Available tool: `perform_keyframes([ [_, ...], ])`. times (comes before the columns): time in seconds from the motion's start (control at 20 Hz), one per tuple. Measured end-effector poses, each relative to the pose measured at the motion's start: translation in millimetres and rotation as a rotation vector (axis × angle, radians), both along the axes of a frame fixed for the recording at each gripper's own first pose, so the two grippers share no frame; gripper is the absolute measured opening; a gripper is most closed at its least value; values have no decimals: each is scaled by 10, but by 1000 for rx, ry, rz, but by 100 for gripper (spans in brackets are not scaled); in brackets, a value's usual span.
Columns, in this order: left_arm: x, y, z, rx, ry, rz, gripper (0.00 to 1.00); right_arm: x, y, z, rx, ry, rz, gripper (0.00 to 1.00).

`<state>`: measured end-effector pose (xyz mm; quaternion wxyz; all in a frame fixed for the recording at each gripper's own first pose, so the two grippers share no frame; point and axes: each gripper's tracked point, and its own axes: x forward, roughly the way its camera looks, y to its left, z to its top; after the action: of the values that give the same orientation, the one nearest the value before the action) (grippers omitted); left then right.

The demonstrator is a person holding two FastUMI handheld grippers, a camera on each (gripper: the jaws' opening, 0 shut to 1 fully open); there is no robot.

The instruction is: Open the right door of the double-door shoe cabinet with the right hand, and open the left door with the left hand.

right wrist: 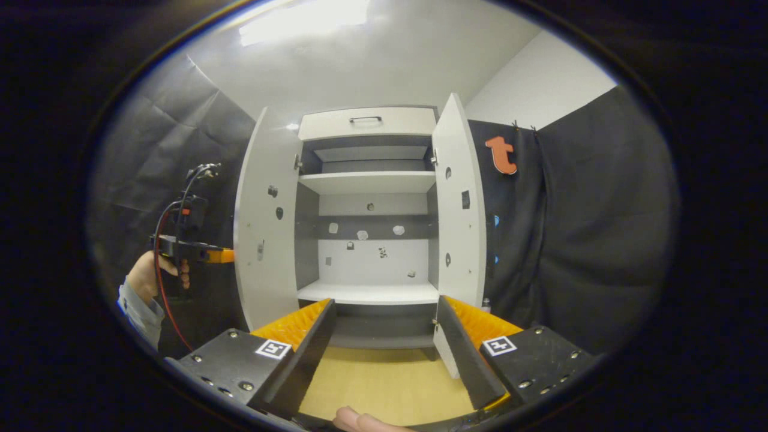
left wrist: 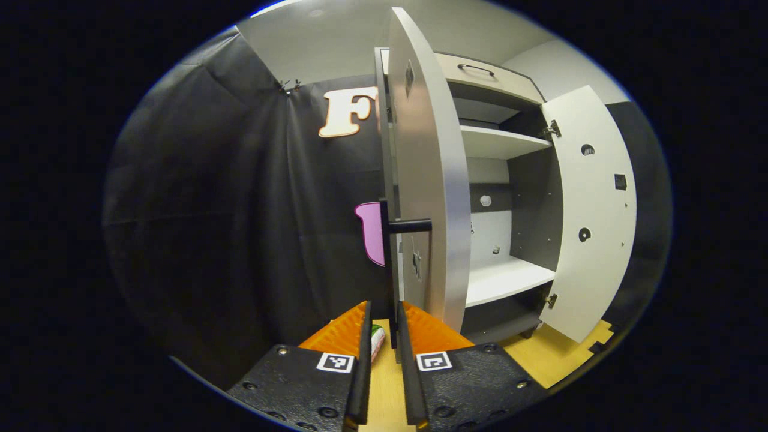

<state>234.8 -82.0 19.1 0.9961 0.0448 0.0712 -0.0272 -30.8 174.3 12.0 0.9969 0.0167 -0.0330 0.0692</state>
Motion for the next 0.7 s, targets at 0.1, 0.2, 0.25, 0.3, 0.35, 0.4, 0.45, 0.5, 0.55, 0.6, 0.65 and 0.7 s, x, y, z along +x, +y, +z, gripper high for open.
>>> perform_keyframes([
  [0.1, -140, 92, 31, -16, -6, 41, 39, 31, -28, -23, 3, 7, -7, 97],
  [0.2, -262, 77, 64, -24, -20, 55, 63, 65, -38, -46, 6, 17, -8, 100],
  [0.25, -311, 33, 100, -32, -39, 47, 69, 76, -44, -52, 5, 20, -10, 97],
  [0.3, -371, -35, 103, -41, -47, 34, 80, 100, -49, -59, 6, 23, -13, 97],
  [0.35, -439, -89, 70, -46, -39, 27, 80, 109, -47, -66, 9, 26, -13, 97],
  [0.4, -517, -154, 37, -57, -41, 12, 84, 131, -44, -85, 9, 31, -14, 97],
  [0.45, -579, -232, 31, -61, -46, 1, 88, 134, -38, -98, 7, 36, -12, 100],
  [0.5, -648, -284, -7, -56, -44, -4, 92, 150, -33, -113, 3, 39, -12, 100],
  [0.55, -729, -340, -61, -49, -38, -2, 95, 152, -37, -129, -2, 41, -11, 100],
  [0.6, -814, -408, -102, -44, -31, -3, 96, 163, -42, -136, -4, 43, -9, 100],
  [0.65, -899, -492, -143, -41, -28, -8, 98, 152, -30, -139, -2, 46, -3, 100],
  [0.7, -972, -568, -183, -42, -20, -13, 94, 153, -6, -160, 4, 53, 3, 100],
])
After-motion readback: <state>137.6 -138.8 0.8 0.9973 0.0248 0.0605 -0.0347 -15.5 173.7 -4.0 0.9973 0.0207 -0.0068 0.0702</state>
